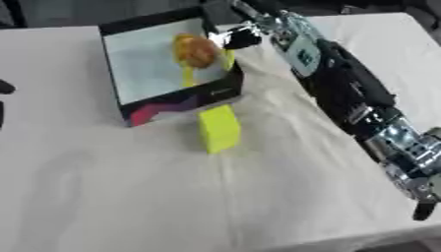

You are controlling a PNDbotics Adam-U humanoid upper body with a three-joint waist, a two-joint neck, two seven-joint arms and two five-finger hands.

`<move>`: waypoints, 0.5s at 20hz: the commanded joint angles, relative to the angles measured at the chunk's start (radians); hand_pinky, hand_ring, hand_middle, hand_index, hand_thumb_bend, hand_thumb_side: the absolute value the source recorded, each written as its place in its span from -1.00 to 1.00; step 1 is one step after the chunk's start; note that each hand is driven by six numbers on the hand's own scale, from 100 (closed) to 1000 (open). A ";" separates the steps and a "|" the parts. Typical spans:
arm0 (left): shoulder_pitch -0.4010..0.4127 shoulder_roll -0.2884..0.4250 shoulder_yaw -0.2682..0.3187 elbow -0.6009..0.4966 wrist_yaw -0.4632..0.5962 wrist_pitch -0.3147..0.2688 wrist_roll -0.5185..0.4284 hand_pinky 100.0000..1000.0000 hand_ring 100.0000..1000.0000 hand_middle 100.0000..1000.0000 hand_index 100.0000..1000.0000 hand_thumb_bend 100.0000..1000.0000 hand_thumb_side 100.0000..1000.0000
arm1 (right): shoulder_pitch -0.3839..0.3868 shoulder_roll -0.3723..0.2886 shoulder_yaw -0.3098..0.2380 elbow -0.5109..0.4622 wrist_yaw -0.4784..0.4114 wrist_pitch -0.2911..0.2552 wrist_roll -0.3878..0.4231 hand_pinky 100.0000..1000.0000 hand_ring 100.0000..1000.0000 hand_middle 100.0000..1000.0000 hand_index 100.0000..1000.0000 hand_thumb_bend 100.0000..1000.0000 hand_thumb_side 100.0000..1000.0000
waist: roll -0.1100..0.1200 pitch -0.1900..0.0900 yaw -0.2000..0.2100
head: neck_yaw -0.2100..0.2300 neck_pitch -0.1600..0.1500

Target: Pick up objects on the table and place them in the box.

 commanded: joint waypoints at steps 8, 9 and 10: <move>0.002 0.022 0.015 -0.019 -0.009 -0.005 0.021 -1.00 -0.15 0.02 0.59 -1.00 0.56 | 0.133 -0.110 0.042 -0.302 -0.168 0.013 0.192 0.72 0.64 0.50 0.88 -1.00 -0.78 | -0.008 -0.032 -0.047 | 0.044 -0.002; 0.004 0.026 0.017 -0.019 -0.011 -0.006 0.023 -1.00 -0.15 0.02 0.59 -1.00 0.56 | 0.164 -0.122 0.047 -0.358 -0.200 0.025 0.235 0.72 0.64 0.51 0.88 -1.00 -0.78 | -0.010 -0.032 -0.052 | 0.049 -0.002; 0.006 0.029 0.019 -0.018 -0.012 -0.006 0.026 -1.00 -0.15 0.02 0.59 -1.00 0.56 | 0.192 -0.132 0.052 -0.409 -0.225 0.039 0.275 0.72 0.67 0.55 0.90 -1.00 -0.78 | -0.011 -0.032 -0.057 | 0.054 -0.002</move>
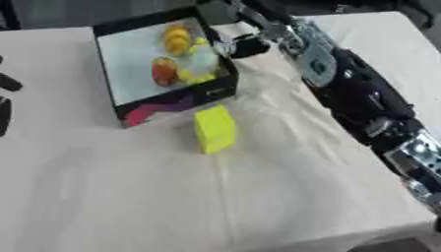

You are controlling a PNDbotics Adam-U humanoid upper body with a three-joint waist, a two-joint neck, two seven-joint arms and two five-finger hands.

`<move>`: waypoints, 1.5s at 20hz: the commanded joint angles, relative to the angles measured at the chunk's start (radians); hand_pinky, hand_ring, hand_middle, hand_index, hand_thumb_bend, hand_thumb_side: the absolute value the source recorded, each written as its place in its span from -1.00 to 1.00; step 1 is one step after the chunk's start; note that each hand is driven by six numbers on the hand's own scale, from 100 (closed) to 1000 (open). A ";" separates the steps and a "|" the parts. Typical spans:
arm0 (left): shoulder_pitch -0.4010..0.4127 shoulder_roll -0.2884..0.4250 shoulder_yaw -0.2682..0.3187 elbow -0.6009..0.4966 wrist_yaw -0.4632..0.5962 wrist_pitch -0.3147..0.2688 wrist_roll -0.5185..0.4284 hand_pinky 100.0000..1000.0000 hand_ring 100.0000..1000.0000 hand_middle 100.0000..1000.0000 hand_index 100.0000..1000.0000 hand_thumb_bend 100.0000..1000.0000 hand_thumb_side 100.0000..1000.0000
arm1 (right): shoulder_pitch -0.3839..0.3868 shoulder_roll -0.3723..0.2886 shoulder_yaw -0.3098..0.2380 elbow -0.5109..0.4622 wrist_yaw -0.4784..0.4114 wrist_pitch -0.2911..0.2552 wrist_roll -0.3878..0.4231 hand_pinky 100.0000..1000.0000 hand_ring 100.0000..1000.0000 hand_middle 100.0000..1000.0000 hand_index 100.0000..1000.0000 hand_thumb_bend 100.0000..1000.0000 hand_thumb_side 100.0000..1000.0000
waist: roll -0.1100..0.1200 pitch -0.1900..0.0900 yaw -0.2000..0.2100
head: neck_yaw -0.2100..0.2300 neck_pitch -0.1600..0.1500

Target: Pick up objects on the table and place them in the box.

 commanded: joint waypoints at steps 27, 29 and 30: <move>0.002 0.027 0.020 -0.015 -0.015 -0.001 0.022 -1.00 -0.15 0.02 0.59 -1.00 0.57 | 0.095 0.034 0.105 -0.095 0.175 -0.169 0.569 0.80 0.89 0.86 1.00 -1.00 -0.26 | -0.007 -0.037 -0.020 | 0.018 -0.002; 0.002 0.027 0.019 -0.016 -0.015 -0.001 0.022 -1.00 -0.16 0.02 0.59 -1.00 0.57 | 0.097 0.036 0.105 -0.083 0.195 -0.174 0.563 0.80 0.87 0.86 1.00 -1.00 -0.22 | -0.007 -0.037 -0.020 | 0.018 -0.002; 0.002 0.027 0.019 -0.016 -0.015 -0.001 0.022 -1.00 -0.16 0.02 0.59 -1.00 0.57 | 0.097 0.037 0.105 -0.077 0.203 -0.175 0.560 0.80 0.86 0.85 1.00 -1.00 -0.23 | -0.007 -0.037 -0.020 | 0.018 -0.002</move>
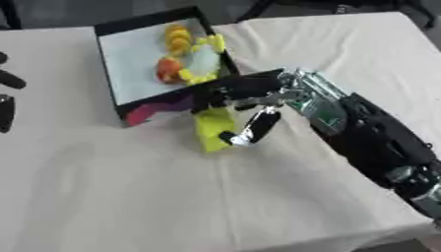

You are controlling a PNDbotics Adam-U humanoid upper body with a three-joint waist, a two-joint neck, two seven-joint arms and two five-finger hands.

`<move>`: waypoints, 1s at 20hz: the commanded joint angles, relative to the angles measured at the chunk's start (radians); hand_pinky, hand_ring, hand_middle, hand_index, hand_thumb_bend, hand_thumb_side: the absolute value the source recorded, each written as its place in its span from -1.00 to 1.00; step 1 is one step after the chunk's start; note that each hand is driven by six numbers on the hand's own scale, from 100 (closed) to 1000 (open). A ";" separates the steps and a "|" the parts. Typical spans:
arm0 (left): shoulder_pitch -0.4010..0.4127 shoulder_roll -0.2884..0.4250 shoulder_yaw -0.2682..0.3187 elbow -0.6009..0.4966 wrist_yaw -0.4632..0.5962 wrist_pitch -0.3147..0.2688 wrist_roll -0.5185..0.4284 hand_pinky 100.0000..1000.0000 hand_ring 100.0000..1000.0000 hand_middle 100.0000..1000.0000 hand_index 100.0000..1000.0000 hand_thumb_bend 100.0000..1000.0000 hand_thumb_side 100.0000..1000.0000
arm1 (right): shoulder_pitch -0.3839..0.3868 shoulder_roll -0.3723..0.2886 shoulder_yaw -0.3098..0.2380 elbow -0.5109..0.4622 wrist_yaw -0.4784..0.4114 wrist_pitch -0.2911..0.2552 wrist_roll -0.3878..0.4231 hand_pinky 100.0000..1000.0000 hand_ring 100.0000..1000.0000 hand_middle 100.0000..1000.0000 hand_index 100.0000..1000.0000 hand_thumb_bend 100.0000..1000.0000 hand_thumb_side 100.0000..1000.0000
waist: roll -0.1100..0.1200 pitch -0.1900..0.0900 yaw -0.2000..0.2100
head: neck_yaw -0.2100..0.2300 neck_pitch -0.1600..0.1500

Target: Pick up objects on the table and place them in the box.

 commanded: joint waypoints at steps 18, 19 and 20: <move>-0.007 0.006 0.009 -0.017 -0.006 -0.002 0.006 -1.00 -0.16 0.02 0.59 -1.00 0.56 | -0.017 -0.059 -0.068 -0.088 -0.094 -0.054 -0.090 0.61 0.11 -0.25 0.76 -1.00 -0.73 | -0.006 -0.040 -0.001 | -0.003 -0.002; -0.007 0.006 0.009 -0.017 -0.006 -0.002 0.006 -1.00 -0.16 0.02 0.59 -1.00 0.56 | -0.021 -0.073 -0.079 -0.102 -0.137 -0.041 -0.092 0.60 0.10 -0.26 0.76 -1.00 -0.75 | -0.006 -0.041 -0.001 | -0.004 -0.002; -0.007 0.006 0.008 -0.017 -0.006 -0.002 0.006 -1.00 -0.16 0.02 0.59 -1.00 0.56 | -0.028 -0.088 -0.091 -0.113 -0.185 -0.027 -0.092 0.60 0.10 -0.26 0.76 -1.00 -0.76 | -0.006 -0.041 -0.001 | -0.004 -0.002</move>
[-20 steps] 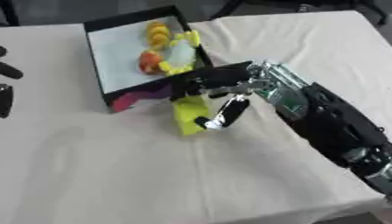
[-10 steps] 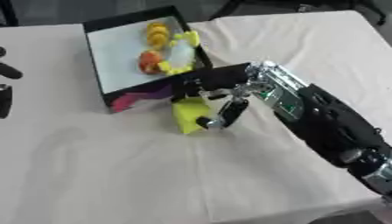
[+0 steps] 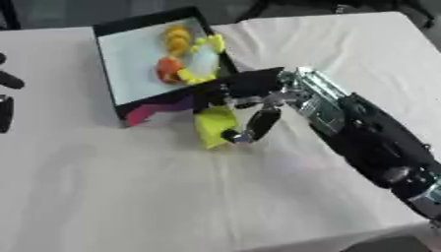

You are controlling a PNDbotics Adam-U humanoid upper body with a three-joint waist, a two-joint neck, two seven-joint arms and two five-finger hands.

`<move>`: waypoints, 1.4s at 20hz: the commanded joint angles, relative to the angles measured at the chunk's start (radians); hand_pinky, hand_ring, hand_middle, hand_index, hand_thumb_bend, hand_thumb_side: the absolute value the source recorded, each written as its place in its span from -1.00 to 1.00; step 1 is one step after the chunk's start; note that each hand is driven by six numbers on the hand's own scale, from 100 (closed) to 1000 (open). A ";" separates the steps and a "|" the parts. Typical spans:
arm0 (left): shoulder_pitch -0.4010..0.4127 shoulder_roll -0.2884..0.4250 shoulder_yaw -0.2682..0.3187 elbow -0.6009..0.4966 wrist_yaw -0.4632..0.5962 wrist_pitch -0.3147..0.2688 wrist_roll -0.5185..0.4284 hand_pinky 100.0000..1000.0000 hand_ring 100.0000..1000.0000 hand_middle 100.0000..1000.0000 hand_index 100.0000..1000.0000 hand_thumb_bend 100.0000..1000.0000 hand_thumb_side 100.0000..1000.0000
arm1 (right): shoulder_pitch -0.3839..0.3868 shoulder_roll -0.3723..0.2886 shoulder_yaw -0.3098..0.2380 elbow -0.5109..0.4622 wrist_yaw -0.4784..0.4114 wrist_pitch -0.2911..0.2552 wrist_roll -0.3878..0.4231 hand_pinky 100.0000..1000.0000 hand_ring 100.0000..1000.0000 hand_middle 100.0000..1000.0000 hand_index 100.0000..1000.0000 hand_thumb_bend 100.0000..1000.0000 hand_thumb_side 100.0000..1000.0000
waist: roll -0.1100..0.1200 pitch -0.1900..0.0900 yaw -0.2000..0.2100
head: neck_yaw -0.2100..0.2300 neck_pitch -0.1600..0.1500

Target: Pick up objects on the table and place them in the box.

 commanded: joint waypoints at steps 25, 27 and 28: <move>-0.050 -0.037 -0.033 -0.038 0.018 0.001 -0.040 -1.00 -0.16 0.01 0.59 -1.00 0.55 | -0.287 0.025 -0.099 0.450 0.034 -0.010 -0.349 0.95 0.97 0.98 1.00 -1.00 -0.56 | -0.014 -0.025 0.110 | -0.064 -0.002; -0.050 -0.036 -0.033 -0.038 0.017 0.001 -0.039 -1.00 -0.16 0.01 0.59 -1.00 0.55 | -0.281 0.029 -0.091 0.440 0.062 -0.025 -0.322 1.00 1.00 1.00 1.00 -1.00 -0.47 | -0.014 -0.025 0.109 | -0.063 -0.002; -0.050 -0.036 -0.033 -0.038 0.017 0.001 -0.039 -1.00 -0.16 0.01 0.59 -1.00 0.55 | -0.279 0.031 -0.090 0.434 0.070 -0.031 -0.311 1.00 1.00 1.00 1.00 -1.00 -0.48 | -0.014 -0.025 0.108 | -0.062 -0.002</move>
